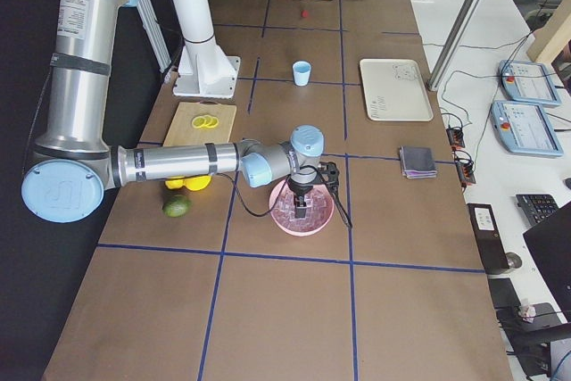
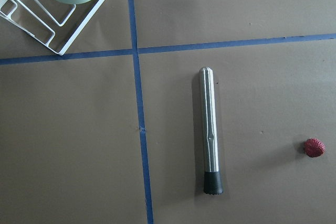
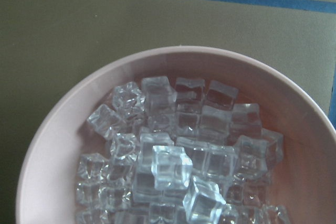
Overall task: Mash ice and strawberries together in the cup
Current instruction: 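Grasp more ice cubes in the bowl with the right gripper, then carry the ice to the light-blue cup and drop it in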
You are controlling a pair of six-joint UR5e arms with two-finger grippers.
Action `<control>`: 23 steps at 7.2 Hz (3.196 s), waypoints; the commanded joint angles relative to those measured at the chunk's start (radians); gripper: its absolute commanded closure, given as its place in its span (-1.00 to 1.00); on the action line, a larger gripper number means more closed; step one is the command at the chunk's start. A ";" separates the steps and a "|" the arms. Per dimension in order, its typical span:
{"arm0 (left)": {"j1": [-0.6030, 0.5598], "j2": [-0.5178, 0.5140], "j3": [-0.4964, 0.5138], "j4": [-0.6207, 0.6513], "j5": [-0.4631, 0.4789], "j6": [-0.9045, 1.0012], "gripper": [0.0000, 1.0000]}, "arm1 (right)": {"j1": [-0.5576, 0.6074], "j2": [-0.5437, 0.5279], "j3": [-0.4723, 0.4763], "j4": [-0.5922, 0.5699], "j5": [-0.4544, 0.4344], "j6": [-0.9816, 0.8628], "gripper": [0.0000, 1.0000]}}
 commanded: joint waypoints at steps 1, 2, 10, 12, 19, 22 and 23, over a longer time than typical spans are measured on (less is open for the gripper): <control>-0.002 0.001 -0.009 -0.001 0.000 0.000 -1.00 | 0.000 0.029 -0.044 0.002 0.001 0.001 -0.97; 0.000 0.001 -0.009 0.000 0.000 0.002 -1.00 | -0.001 0.029 -0.046 0.002 0.001 0.001 -0.97; -0.002 0.002 -0.014 0.000 0.000 0.002 -1.00 | -0.004 0.030 -0.056 0.001 0.004 0.002 0.28; -0.002 0.002 -0.023 0.003 0.000 0.000 -1.00 | -0.003 0.029 -0.044 0.002 0.017 0.002 1.00; -0.002 0.008 -0.037 0.003 -0.002 0.002 -1.00 | -0.085 -0.002 0.236 -0.002 0.106 0.301 1.00; -0.002 0.008 -0.034 0.003 -0.002 0.002 -1.00 | -0.312 0.299 0.264 -0.002 0.020 0.839 1.00; 0.000 0.008 -0.034 0.003 -0.002 0.000 -1.00 | -0.446 0.414 0.258 -0.011 -0.094 1.010 1.00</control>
